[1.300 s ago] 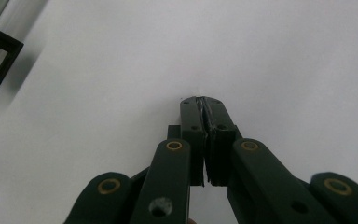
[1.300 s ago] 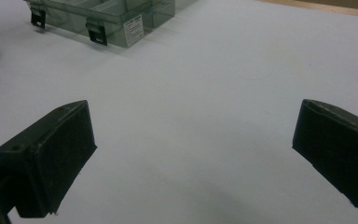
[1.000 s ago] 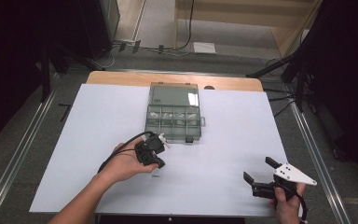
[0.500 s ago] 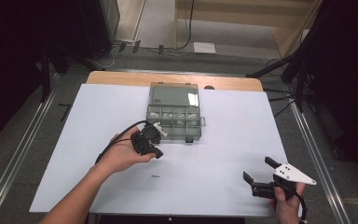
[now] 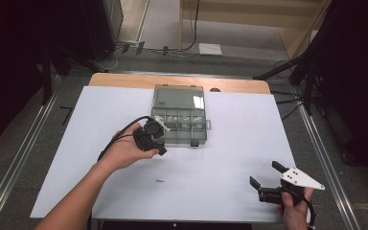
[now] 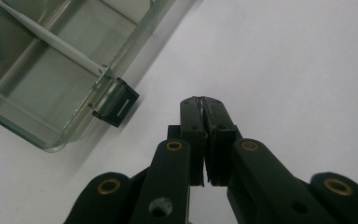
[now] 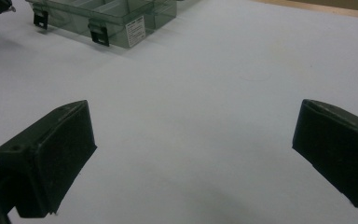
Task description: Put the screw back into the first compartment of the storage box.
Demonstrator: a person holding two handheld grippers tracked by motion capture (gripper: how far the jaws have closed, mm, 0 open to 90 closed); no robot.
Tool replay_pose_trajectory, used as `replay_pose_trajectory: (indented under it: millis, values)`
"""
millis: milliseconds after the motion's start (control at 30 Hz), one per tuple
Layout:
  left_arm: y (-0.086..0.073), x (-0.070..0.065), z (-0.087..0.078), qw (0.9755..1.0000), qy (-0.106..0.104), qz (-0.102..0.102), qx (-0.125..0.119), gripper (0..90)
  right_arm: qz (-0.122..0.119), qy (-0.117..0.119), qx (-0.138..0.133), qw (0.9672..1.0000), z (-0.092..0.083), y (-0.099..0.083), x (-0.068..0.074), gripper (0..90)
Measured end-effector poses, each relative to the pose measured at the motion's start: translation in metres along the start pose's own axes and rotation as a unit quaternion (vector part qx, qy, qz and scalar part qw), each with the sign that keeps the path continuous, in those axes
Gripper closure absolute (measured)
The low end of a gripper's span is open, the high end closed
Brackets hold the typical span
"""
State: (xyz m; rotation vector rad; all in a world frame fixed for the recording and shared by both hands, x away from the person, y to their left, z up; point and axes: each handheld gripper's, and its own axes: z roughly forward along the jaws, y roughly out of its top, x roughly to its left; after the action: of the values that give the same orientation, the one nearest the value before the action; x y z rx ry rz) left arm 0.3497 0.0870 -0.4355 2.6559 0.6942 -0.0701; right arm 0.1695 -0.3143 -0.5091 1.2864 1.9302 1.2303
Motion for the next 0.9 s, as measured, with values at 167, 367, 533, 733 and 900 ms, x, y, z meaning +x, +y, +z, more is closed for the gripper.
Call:
replay_pose_trajectory:
  millis: [167, 367, 533, 733, 900]
  values:
    - [0.002, 0.004, -0.002, 1.0, 0.001, -0.002, -0.002, 88.0, 0.004, 0.0, 0.001, 1.0, 0.0, 0.0, 0.0, 0.0]
    - [0.007, 0.009, -0.006, 0.9999, 0.003, -0.006, -0.01, 88.0, 0.001, 0.001, 0.001, 1.0, 0.0, 0.0, 0.0, 0.0]
    - [0.01, 0.015, -0.008, 0.9999, 0.006, -0.008, -0.011, 88.1, 0.001, 0.001, 0.002, 1.0, 0.0, 0.0, 0.0, 0.0]
    - [0.013, 0.023, -0.01, 0.9997, 0.009, -0.016, -0.018, 88.0, 0.001, 0.0, 0.002, 1.0, 0.0, -0.001, -0.001, 0.0]
    - [0.017, 0.032, -0.012, 0.9994, 0.014, -0.024, -0.021, 88.1, 0.0, 0.001, 0.002, 1.0, 0.0, -0.001, -0.001, 0.0]
